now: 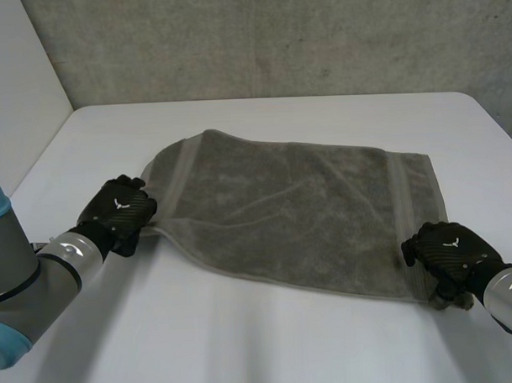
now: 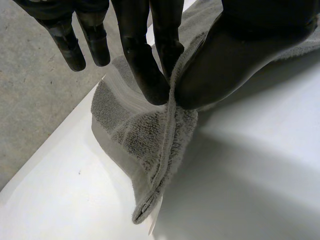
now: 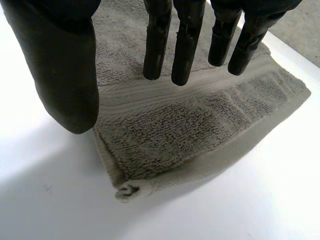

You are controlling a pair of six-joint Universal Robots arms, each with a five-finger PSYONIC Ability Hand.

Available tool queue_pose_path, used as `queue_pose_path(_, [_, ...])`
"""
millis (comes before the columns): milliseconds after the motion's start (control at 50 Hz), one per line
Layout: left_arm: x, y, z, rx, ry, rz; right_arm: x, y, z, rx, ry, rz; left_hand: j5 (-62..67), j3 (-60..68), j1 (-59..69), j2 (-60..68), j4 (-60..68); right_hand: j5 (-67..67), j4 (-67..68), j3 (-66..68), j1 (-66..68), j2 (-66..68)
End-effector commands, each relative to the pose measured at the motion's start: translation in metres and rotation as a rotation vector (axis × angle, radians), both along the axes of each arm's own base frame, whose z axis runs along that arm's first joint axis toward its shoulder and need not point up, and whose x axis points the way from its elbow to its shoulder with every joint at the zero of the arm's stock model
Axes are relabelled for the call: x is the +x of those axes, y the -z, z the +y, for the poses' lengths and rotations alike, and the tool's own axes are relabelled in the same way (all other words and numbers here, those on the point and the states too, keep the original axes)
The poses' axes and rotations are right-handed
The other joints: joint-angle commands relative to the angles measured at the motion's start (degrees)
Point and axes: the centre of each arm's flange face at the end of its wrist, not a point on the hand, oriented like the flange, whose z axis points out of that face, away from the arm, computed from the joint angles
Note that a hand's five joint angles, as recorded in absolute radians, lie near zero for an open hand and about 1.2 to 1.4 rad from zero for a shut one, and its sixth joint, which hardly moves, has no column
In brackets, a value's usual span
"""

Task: Fold the towel.

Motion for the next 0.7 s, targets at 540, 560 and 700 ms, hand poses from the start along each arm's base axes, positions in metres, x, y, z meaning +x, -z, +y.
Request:
queue_pose_path(540, [0.000, 0.001, 0.000, 0.002, -0.002, -0.001, -0.001, 0.005, 0.015, 0.030, 0.004, -0.005, 3.8, -2.6, 5.3, 3.2, -3.2, 0.5, -3.1, -1.9, -0.6, -2.8])
queue_pose_path(560, [0.000, 0.001, 0.000, 0.002, 0.000, 0.000, -0.001, 0.005, 0.016, 0.031, 0.005, -0.005, 3.8, -2.6, 5.3, 3.2, -3.2, 0.5, -3.1, -1.9, -0.6, -2.8])
queue_pose_path(700, [0.000, 0.001, 0.000, 0.002, 0.000, 0.000, -0.002, 0.006, 0.014, 0.012, 0.008, -0.001, 3.8, -2.6, 5.3, 3.2, -3.2, 0.8, -3.1, -1.9, -0.3, -2.5])
